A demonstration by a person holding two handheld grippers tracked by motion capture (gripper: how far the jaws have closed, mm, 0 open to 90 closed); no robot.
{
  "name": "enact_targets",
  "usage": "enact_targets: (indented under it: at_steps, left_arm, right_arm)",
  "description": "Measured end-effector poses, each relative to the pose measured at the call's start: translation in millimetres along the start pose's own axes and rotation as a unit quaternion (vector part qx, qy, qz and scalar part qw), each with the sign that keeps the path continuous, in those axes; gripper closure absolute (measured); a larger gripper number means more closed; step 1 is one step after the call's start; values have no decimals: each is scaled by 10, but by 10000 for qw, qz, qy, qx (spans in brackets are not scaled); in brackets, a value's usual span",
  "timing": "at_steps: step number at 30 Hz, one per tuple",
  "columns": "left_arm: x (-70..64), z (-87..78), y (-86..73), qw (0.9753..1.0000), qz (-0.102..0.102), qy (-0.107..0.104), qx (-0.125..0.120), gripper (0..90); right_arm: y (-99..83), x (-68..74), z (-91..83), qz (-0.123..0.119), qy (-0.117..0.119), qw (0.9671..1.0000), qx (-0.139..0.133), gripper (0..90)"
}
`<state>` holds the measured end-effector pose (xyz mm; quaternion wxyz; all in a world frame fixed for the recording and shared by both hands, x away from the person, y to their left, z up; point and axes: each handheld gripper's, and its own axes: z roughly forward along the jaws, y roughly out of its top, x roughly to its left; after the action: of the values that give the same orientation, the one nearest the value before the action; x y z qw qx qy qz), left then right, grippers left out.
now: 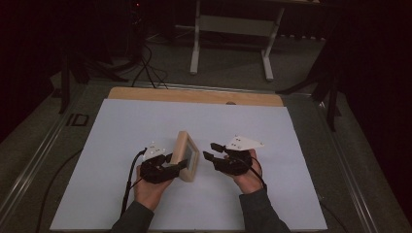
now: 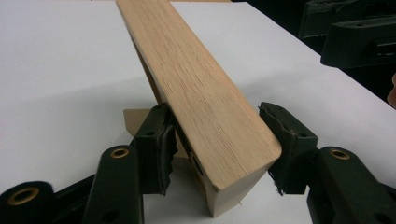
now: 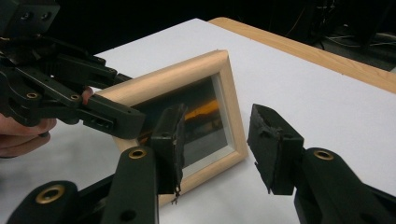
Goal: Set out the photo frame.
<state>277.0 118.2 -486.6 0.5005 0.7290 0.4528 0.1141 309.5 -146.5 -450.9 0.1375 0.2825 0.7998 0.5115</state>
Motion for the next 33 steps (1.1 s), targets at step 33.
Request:
enact_targets:
  at_steps: [33]
  left_arm:
    - [-172,7,-34,9967,754,-285,-21,601]
  right_arm:
    - [62,-59,-152,43,-243,9993,-288,551]
